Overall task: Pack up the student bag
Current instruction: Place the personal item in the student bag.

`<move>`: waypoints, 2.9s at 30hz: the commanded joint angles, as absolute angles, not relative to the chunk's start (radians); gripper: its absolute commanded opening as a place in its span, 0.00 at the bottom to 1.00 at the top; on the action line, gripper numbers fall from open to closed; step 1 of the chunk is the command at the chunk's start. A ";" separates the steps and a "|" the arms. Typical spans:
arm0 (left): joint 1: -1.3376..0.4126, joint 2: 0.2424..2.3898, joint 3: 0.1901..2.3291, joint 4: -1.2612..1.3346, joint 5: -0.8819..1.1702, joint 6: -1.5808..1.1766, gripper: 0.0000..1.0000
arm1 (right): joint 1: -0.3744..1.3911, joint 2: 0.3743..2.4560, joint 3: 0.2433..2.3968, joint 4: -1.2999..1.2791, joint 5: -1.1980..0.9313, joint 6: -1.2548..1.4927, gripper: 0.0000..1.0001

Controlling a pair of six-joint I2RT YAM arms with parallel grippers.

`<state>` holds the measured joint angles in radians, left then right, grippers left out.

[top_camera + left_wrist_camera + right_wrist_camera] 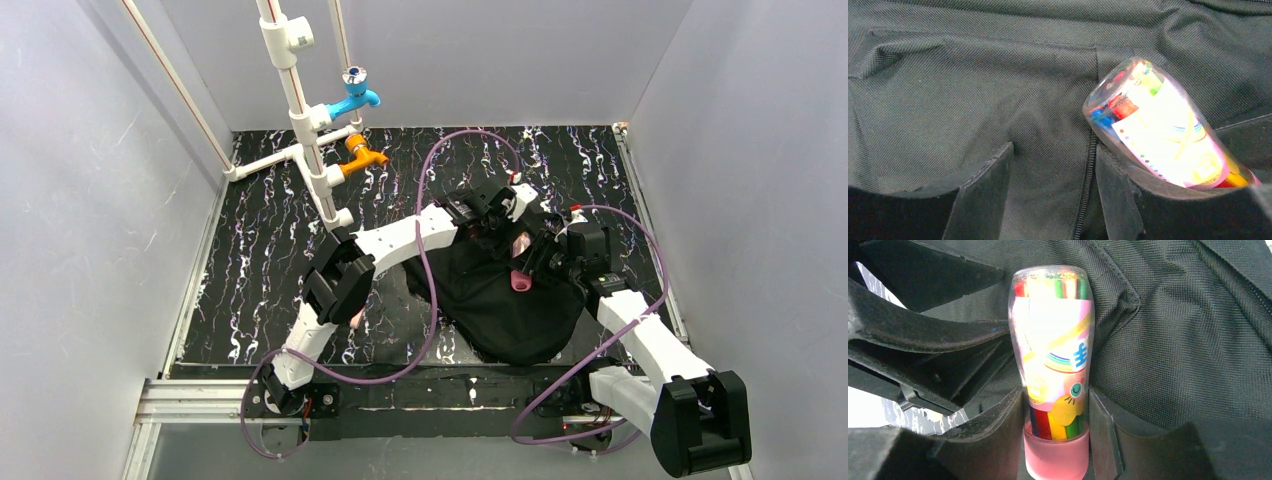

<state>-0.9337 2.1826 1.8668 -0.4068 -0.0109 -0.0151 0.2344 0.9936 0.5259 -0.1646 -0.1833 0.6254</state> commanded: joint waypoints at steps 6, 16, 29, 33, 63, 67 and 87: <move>-0.943 2.167 1.857 -0.432 -0.290 0.081 0.28 | 0.225 0.973 0.557 -0.267 -0.179 0.608 0.01; -0.943 2.023 1.844 -0.407 -0.153 0.022 0.00 | 0.226 0.965 0.677 -0.456 -0.310 0.473 0.01; -0.940 1.924 1.809 -0.356 0.000 -0.150 0.00 | 0.225 1.142 0.659 -0.095 -0.613 0.916 0.01; -0.939 1.896 1.787 -0.356 0.046 -0.175 0.00 | 0.219 1.187 0.569 0.231 -0.538 1.166 0.01; -0.889 1.909 1.772 -0.353 0.142 -0.227 0.00 | 0.206 1.147 0.700 -0.203 -0.522 0.460 0.78; -0.888 1.920 1.783 -0.353 0.158 -0.235 0.00 | 0.206 1.090 0.662 -0.197 -0.490 0.437 0.66; -0.878 1.933 1.795 -0.319 0.279 -0.335 0.00 | 0.357 1.474 0.596 0.528 -0.639 0.784 0.10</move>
